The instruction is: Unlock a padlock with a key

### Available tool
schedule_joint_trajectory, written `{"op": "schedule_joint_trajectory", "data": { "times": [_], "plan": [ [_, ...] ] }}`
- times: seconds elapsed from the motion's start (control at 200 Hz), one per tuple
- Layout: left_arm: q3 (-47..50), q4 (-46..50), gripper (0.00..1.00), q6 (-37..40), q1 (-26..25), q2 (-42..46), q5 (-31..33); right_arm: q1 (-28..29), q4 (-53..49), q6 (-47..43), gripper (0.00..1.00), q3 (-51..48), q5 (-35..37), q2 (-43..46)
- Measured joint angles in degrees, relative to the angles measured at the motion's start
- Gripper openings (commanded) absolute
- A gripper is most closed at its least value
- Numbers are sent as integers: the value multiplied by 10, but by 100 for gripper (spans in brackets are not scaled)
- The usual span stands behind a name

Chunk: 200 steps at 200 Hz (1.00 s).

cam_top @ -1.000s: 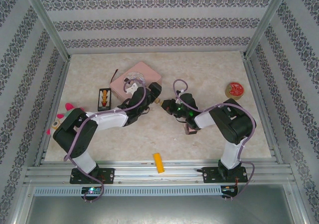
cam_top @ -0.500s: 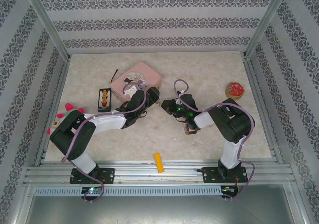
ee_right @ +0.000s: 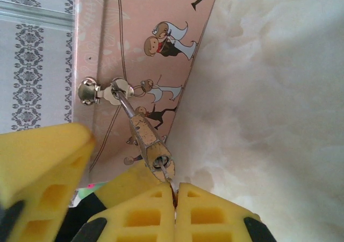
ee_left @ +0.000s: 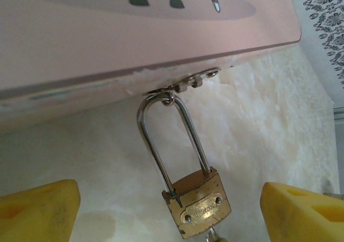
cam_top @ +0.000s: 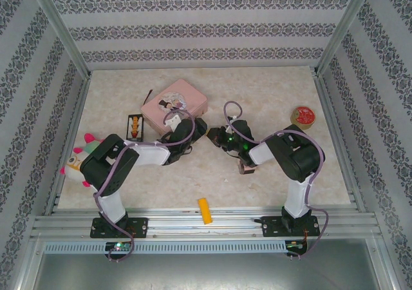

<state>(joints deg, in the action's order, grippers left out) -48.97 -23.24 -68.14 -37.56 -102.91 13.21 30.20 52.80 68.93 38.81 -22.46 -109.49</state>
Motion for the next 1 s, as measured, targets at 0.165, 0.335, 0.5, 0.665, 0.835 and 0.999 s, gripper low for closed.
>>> {"op": "schedule_joint_trajectory", "data": {
  "times": [0.165, 0.335, 0.5, 0.665, 0.835, 0.999],
  "plan": [
    [-13, -26, 70, 0, 0, -19, 12, 0, 2, 0, 0, 5, -4, -6],
    [-19, -54, 64, 0, 0, -39, 22, -1, 2, 2, 0, 15, -10, -17],
    [-28, -57, 52, -3, 0, -45, 30, -1, 2, 2, 0, 29, -11, -22],
    [-28, -57, 47, -5, 0, -45, 40, -1, 2, 2, 0, 42, -13, -26],
    [-29, -58, 43, -5, 1, -47, 40, 0, 2, 2, 0, 56, -17, -36],
    [-33, -58, 27, -10, 2, -58, 42, 0, 1, 2, 0, 66, -20, -51]
  ]
}}
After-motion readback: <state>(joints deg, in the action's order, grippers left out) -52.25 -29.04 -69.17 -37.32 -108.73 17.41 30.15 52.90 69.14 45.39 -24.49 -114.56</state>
